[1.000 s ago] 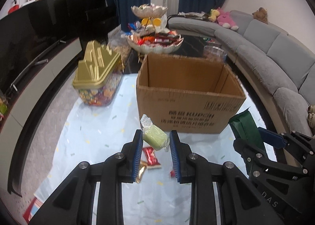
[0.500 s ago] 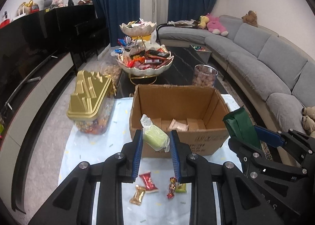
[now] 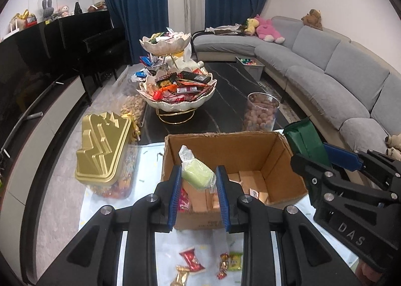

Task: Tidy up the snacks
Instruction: 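Carry both items over the box and open both tools to drop them, then withdraw both tools from the box toward the remaining wrappers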

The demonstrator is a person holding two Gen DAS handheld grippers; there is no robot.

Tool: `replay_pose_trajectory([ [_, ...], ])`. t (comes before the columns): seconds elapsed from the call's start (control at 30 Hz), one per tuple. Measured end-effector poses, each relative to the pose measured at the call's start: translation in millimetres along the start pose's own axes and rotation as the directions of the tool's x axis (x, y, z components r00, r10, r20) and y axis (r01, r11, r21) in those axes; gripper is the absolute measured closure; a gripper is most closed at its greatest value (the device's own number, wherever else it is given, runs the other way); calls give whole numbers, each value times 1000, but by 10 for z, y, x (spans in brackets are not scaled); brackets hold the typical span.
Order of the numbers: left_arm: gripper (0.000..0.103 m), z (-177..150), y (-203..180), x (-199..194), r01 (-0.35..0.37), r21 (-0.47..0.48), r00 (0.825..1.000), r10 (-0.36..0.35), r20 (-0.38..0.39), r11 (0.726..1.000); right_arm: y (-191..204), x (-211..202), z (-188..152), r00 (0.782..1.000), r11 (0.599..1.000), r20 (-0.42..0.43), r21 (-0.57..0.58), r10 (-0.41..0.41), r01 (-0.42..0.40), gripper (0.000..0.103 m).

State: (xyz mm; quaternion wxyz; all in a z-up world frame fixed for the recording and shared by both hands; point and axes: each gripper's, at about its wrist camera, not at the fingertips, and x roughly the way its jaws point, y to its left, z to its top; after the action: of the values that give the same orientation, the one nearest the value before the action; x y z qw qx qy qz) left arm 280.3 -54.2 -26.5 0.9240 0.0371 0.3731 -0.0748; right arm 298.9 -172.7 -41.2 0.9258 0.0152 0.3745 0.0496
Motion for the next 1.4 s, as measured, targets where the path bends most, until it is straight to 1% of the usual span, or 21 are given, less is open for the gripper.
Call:
replay_pose_trajectory([
  [0.2,75,120,52,234,-2,8,1000,2,-3,1000,-51,226,140,1000,1000,-3,11,-10,10,57],
  [0.4,75,188,70,458,12,4,1000,-12,-16,1000,-97,438,214,1000,1000,-19,19,-13,14,57],
  [0.6,75,200,30,647,23,11,999,-23,-36,1000,-170,616,258,999,999,-32,30,-23,24,57],
  [0.83,74,185,44,825,41,-4,997,-41,-67,999,-196,810,278,998,999,-54,7,-35,36,57],
  [0.9,69,174,39,842,37,-1,997,-37,-71,999,-201,843,272,998,999,-58,-2,-37,36,56],
  [0.93,61,165,42,848,36,-2,997,-36,-75,999,-199,863,274,997,999,-64,-8,-43,43,54],
  [0.97,53,168,47,858,35,-3,997,-35,-76,999,-199,873,275,997,999,-68,-10,-47,46,44],
  [1.07,40,164,82,844,22,-13,997,-23,-71,1000,-237,858,273,997,999,-58,-1,-53,53,27],
  [1.13,37,161,104,829,4,-12,998,-5,-69,1000,-254,858,264,996,998,-63,2,-59,60,24],
  [1.27,32,165,142,776,-8,-17,998,7,-65,1000,-277,820,256,996,998,-64,7,-66,66,24],
  [1.4,31,159,155,687,-16,-17,998,15,-57,1000,-239,701,253,997,998,-48,2,-67,67,24],
])
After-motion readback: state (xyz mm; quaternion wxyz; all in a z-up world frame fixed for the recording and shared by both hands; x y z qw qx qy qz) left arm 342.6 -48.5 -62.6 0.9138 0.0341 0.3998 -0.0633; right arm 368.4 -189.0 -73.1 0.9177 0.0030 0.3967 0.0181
